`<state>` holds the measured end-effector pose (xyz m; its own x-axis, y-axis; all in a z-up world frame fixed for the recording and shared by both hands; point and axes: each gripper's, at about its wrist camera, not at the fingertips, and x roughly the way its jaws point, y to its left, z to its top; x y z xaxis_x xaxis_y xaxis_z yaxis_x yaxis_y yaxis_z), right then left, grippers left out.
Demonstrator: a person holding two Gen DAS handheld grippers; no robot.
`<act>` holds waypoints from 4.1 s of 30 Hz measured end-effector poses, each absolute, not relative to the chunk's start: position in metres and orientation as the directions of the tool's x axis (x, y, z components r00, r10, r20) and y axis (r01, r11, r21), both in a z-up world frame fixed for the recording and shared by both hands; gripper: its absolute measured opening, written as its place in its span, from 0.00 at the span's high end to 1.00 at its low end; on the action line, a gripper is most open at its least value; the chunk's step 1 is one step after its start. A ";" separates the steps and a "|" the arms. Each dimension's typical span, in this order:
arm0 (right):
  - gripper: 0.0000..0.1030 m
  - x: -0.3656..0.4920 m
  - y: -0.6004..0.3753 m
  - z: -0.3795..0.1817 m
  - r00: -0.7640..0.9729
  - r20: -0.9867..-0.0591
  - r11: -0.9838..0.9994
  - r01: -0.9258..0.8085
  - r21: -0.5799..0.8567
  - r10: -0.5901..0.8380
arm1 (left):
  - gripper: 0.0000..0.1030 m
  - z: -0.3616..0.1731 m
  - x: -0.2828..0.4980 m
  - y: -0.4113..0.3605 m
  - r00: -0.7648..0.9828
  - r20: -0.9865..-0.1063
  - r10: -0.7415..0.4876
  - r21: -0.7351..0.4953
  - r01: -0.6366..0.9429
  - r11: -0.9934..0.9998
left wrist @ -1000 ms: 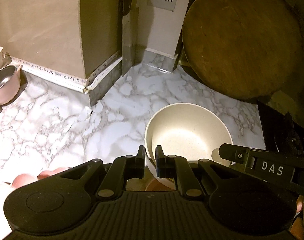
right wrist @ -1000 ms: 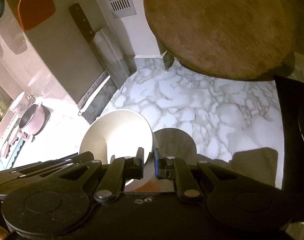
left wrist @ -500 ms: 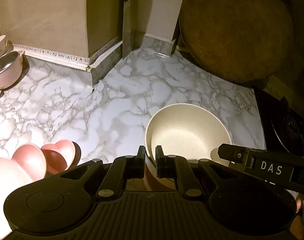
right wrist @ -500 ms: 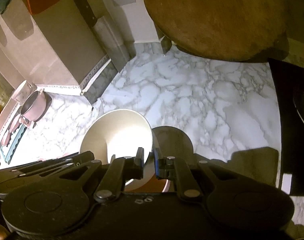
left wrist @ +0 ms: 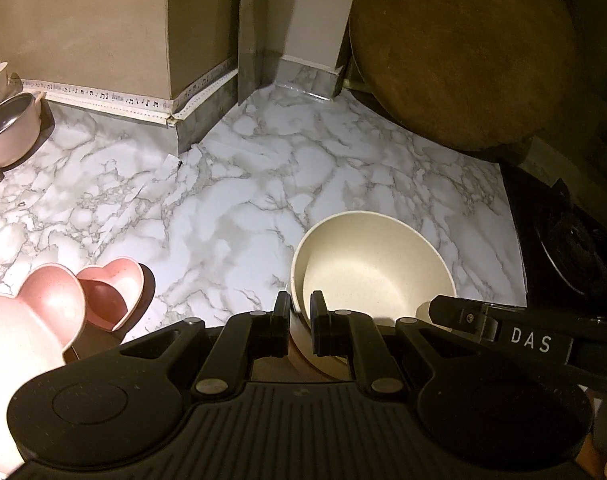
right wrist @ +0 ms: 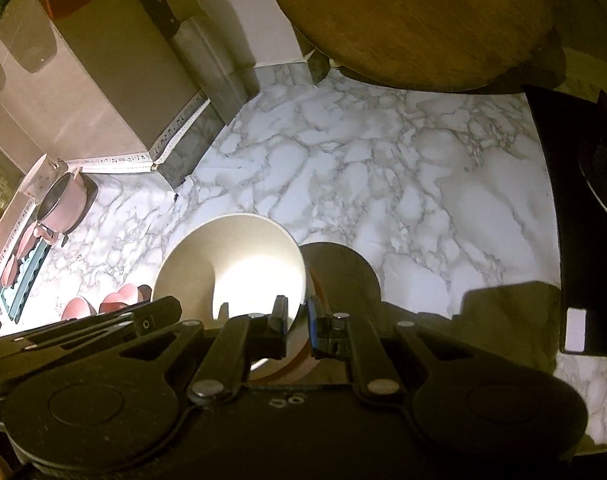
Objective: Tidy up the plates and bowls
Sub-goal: 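Lower the cream bowl with both grippers toward the pink bowl, then open both grippers and move them toward the pink heart dishes, then close the right gripper on a pink heart dish rim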
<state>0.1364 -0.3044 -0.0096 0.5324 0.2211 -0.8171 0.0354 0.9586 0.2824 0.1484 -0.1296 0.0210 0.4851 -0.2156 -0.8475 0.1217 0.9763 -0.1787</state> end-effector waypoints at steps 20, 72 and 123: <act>0.87 0.139 -0.305 -0.012 0.525 -0.819 0.956 0.034 0.291 0.231 | 0.91 0.008 0.151 -0.129 0.452 -0.864 -0.223 -0.188 0.121 0.975; 0.16 0.162 -0.203 0.045 0.527 -0.733 0.896 -0.347 0.276 0.430 | 0.24 0.064 0.181 0.019 0.564 -0.815 -0.128 -0.149 0.009 0.989; 0.98 0.283 -0.089 -0.093 -0.004 -0.942 0.867 -0.389 0.311 0.336 | 0.47 -0.041 0.290 0.084 0.140 -0.923 -0.359 -0.340 0.145 0.929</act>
<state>0.2826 -0.0895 -0.0931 -0.0038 0.3365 -0.9417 -0.3887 0.8671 0.3114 0.2902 0.0837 -0.0415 0.1399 -0.3591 -0.9227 0.1454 0.9293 -0.3396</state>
